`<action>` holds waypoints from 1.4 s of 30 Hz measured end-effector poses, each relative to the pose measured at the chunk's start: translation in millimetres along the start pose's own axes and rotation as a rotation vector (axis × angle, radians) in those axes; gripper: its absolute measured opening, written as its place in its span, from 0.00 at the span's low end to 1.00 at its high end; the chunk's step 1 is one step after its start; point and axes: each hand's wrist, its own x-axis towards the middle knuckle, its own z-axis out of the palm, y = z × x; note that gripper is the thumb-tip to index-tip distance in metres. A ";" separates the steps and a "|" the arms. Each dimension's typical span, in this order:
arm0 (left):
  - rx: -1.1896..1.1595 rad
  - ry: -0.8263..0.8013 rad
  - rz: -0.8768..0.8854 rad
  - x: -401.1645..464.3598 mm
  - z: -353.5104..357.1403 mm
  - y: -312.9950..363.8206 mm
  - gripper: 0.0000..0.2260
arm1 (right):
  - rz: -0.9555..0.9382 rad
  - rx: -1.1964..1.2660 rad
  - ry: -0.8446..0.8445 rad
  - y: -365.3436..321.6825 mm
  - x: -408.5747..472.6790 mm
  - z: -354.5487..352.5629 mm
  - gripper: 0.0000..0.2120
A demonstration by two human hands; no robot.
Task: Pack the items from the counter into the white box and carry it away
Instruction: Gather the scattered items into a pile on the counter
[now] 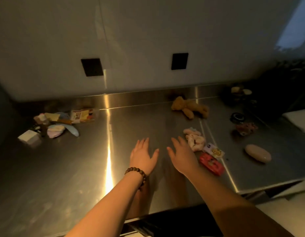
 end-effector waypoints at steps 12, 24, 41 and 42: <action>-0.025 -0.161 0.101 -60.6 70.8 66.1 0.31 | 0.170 0.013 0.107 92.8 -94.5 -33.5 0.23; 0.146 -0.114 0.105 -9.5 144.5 165.2 0.37 | 0.319 -0.167 0.102 247.3 -52.0 -94.9 0.35; 0.346 -0.078 -0.233 55.3 206.2 172.2 0.32 | -0.013 -0.163 -0.069 294.3 61.0 -55.6 0.25; 0.343 -0.061 -0.255 56.2 202.6 167.4 0.32 | -0.040 -0.167 -0.079 286.6 67.7 -50.0 0.24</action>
